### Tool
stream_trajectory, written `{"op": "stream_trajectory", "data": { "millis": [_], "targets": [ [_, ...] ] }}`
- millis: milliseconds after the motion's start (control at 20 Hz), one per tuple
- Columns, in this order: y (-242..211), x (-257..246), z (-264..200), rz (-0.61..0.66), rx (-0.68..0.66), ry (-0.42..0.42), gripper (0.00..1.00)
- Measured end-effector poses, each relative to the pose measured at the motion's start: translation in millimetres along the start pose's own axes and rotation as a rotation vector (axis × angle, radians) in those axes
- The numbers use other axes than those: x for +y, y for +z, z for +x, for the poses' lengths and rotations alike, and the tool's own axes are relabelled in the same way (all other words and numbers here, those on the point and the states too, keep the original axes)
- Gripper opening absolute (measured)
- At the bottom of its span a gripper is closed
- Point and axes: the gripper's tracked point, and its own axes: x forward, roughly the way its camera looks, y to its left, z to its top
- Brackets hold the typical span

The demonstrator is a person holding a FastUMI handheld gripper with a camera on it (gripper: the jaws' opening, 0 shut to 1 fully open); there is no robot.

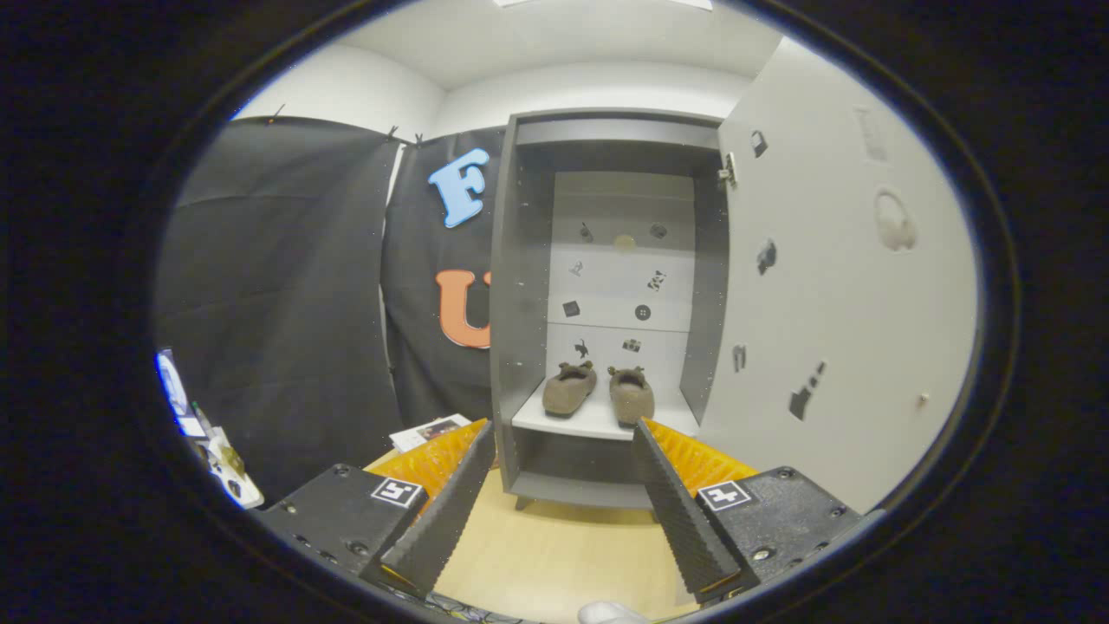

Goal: Open the shoe cabinet door, grab the shoes and put them into the shoe cabinet, then close the shoe cabinet door.

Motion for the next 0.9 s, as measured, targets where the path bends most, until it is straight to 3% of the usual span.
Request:
{"op": "stream_trajectory", "data": {
  "millis": [250,500,650,900],
  "targets": [
    [-20.1,-57.7,-99.4,0.054,0.024,-0.065,1.00],
    [-18.5,-167.8,-165.8,0.064,-0.021,-0.231,1.00],
    [-22.6,-223.1,-151.1,0.103,-0.037,-0.258,1.00],
    [-11.8,-291.2,-116.3,0.147,-0.055,-0.201,0.99]
  ]
}}
